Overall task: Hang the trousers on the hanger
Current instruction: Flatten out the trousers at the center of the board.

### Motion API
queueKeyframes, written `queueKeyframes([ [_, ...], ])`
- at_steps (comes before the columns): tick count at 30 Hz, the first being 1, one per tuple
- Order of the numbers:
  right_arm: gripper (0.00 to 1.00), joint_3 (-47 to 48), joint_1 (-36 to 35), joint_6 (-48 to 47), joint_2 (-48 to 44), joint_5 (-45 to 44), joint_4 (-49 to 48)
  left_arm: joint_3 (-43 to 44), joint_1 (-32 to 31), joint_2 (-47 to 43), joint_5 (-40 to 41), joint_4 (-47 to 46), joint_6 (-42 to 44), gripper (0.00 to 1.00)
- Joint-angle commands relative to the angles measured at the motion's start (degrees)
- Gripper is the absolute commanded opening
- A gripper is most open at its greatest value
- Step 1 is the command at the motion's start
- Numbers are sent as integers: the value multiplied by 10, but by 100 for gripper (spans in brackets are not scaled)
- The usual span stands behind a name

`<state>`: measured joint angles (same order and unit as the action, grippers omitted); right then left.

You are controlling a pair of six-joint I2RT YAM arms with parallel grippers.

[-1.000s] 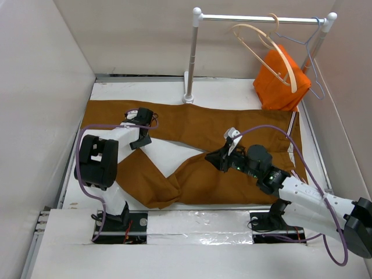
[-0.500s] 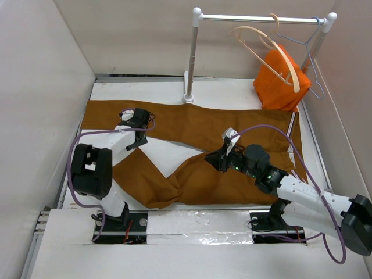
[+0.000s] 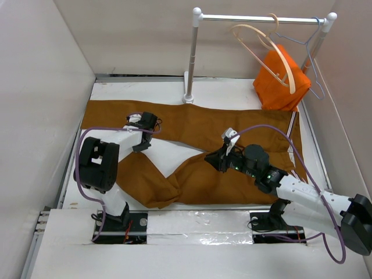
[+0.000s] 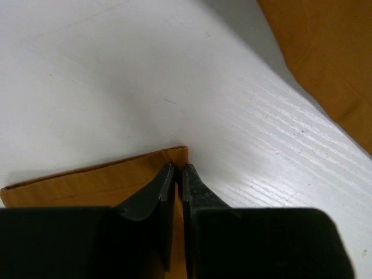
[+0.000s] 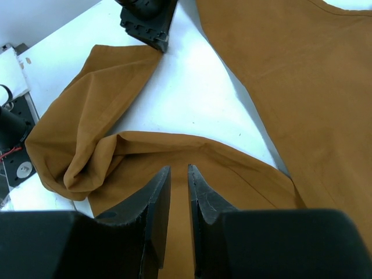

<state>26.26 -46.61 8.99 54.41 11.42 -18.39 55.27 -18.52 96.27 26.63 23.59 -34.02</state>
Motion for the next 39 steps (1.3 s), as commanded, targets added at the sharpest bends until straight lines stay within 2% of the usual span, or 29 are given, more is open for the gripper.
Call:
queueKeyframes([
  [1, 24, 9, -6, -6, -6, -12, -11, 9, 2, -4, 39, 32, -3, 0],
  [8, 24, 8, -6, -5, -8, -20, -10, 21, 63, -85, 106, 36, 5, 0],
  [12, 24, 7, -6, -4, -10, -18, -9, 17, 125, -163, 93, 9, 8, 0],
  [20, 24, 7, -6, -3, -11, -33, -4, 41, 220, -201, 141, -14, -10, 0],
  [25, 24, 4, -6, -1, -25, -67, 5, 88, 311, -170, 187, -3, -24, 0],
  [31, 22, 3, -6, 4, -37, -113, 26, 175, 348, -122, 209, 32, -36, 0],
  [34, 19, 0, -6, 10, -60, -165, 46, 198, 353, -94, 201, 37, -33, 0],
  [39, 2, -20, 10, 23, -103, -229, 56, 209, 359, -33, 212, 30, -29, 0],
])
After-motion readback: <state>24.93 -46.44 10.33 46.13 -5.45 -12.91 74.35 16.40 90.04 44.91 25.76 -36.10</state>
